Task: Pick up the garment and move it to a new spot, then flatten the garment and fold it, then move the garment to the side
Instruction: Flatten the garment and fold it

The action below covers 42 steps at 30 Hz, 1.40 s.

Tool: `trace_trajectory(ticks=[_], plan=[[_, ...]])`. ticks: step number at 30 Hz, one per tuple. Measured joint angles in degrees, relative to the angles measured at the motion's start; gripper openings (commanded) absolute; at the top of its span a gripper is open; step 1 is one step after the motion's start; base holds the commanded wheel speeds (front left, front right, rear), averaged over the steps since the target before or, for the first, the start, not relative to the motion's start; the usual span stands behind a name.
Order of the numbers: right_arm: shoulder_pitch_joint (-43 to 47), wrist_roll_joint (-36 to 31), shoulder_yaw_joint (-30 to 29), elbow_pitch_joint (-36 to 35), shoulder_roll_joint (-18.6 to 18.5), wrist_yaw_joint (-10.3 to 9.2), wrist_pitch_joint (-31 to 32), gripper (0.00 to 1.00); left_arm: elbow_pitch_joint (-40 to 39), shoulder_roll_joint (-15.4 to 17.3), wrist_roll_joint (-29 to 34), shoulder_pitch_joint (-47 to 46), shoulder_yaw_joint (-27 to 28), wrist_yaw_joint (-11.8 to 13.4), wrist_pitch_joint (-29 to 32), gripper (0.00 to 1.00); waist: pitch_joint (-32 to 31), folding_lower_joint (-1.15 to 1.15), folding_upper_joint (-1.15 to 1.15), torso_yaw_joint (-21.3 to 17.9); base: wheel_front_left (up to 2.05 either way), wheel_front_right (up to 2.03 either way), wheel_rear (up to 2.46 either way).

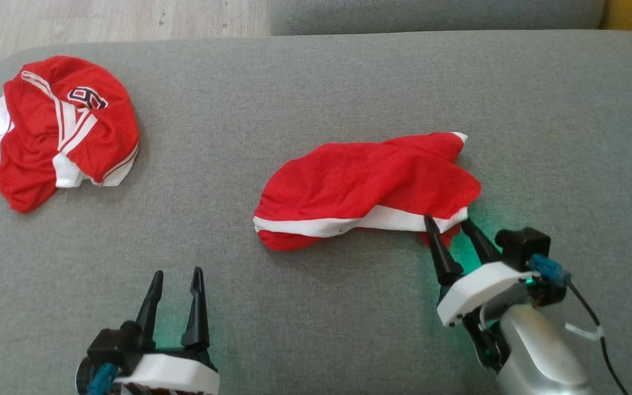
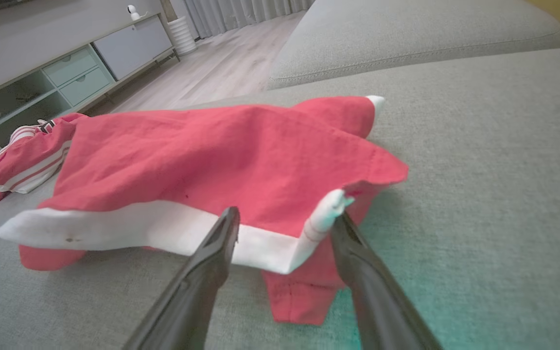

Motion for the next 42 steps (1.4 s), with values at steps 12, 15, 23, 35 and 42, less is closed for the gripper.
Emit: trace_trajectory(ticks=[12,15,23,35,42], plan=[[1.8,-1.0,-3.7,-0.9,0.0,0.0,1.3,0.27,0.4,0.0,0.0,0.0,0.0,0.0,0.0,1.0,0.0,0.0,0.0,0.0,0.0,0.0,0.0],[1.7,-1.2,-4.2,0.0,0.0,0.0,1.3,0.2,0.4,0.0,0.0,0.0,0.0,0.0,0.0,1.0,0.1,0.0,0.0,-0.1,0.0,0.0,0.0],[0.6,-1.5,-5.7,2.5,0.0,0.0,0.6,0.0,0.3,0.0,0.0,-0.9,-0.1,0.0,0.0,1.0,0.4,0.0,0.0,-0.1,0.0,0.0,0.0],[0.2,-1.5,-8.8,2.6,0.0,0.0,-0.7,0.0,6.3,-0.1,-5.4,-8.8,-9.5,-1.6,0.7,1.0,0.8,0.0,0.0,-0.9,0.0,0.0,0.0],[0.1,-2.1,-10.3,2.7,0.0,0.0,-0.8,0.0,11.5,-0.2,-9.2,-13.8,-14.7,-2.0,2.6,1.0,1.5,0.0,0.0,-2.3,0.0,0.0,0.0]])
